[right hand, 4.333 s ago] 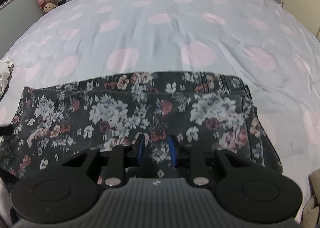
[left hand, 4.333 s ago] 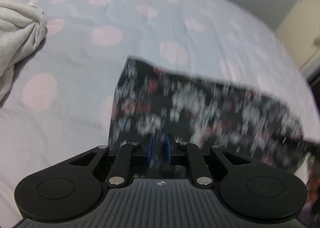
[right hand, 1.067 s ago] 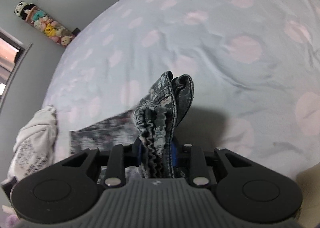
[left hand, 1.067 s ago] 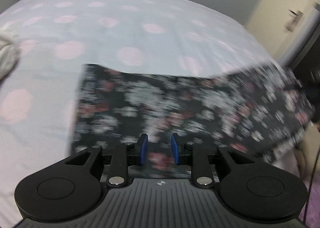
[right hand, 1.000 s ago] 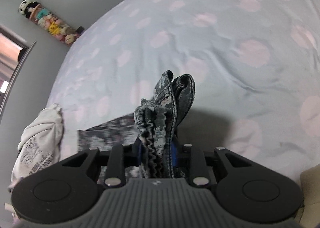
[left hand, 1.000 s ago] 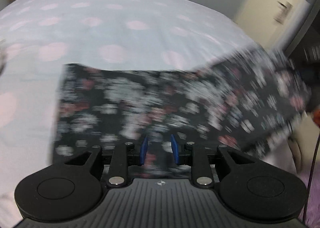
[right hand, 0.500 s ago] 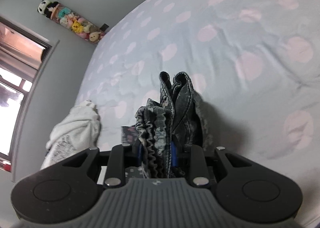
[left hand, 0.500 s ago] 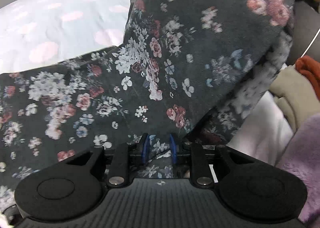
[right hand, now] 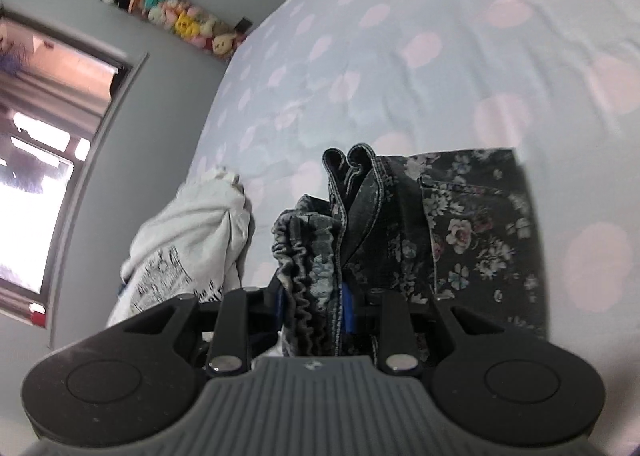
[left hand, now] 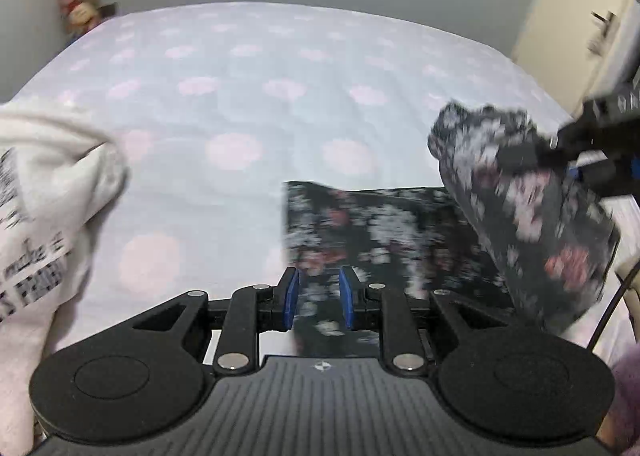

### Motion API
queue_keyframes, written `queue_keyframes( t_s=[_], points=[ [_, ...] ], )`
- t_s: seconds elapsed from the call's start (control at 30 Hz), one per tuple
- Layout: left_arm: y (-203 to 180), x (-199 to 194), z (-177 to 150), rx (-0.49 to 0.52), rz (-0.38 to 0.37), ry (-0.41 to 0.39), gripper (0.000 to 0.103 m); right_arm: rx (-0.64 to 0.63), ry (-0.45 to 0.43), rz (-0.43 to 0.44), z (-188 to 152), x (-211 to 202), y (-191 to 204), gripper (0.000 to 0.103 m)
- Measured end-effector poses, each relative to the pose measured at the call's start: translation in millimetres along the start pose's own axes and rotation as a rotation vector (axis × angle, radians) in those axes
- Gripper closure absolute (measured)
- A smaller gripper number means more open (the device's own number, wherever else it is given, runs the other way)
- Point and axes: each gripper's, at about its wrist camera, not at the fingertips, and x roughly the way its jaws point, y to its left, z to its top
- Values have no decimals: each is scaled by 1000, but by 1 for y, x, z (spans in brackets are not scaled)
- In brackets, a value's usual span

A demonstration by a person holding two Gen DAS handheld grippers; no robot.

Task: Fold clothes

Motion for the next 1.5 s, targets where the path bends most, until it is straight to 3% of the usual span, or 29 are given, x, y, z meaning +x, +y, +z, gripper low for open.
queue_keyframes(
  t_s=[0.23, 0.6, 0.67, 0.7, 0.87, 1.0, 1.1, 1.23, 1.33, 1.37, 1.4, 1.5],
  points=[
    [25, -13, -6, -41, 24, 29, 84, -107, 74, -87, -22, 77, 33, 74],
    [40, 1, -11, -54, 47, 82, 84, -169, 110, -178, -48, 155, 29, 73],
    [41, 1, -13, -56, 46, 84, 84, -174, 110, -185, -50, 160, 28, 69],
    [42, 0, -13, -59, 47, 83, 84, -179, 110, -179, -50, 162, 28, 62],
    [46, -13, -14, -88, 47, 59, 81, -187, 94, -117, -49, 143, 30, 55],
    [43, -25, -12, -116, 37, 19, 71, -175, 9, -63, -48, 101, 30, 54],
    [34, -33, -11, -126, 9, -12, 59, -211, -61, -86, -49, 68, 29, 54],
    [15, -31, -14, -131, -52, -32, 49, -320, -86, -217, -63, 38, 22, 62],
    [-3, -19, -21, -80, 2, 2, 53, -335, -98, -272, -75, 23, 5, 62],
    [-6, -12, -23, -61, 42, 27, 66, -331, -101, -280, -78, 17, -2, 62],
    [-9, -5, -26, -46, 80, 52, 73, -326, -102, -286, -82, 13, -8, 62],
    [-4, 7, -32, -69, 171, 92, 76, -312, -93, -325, -88, 7, -24, 62]
  ],
)
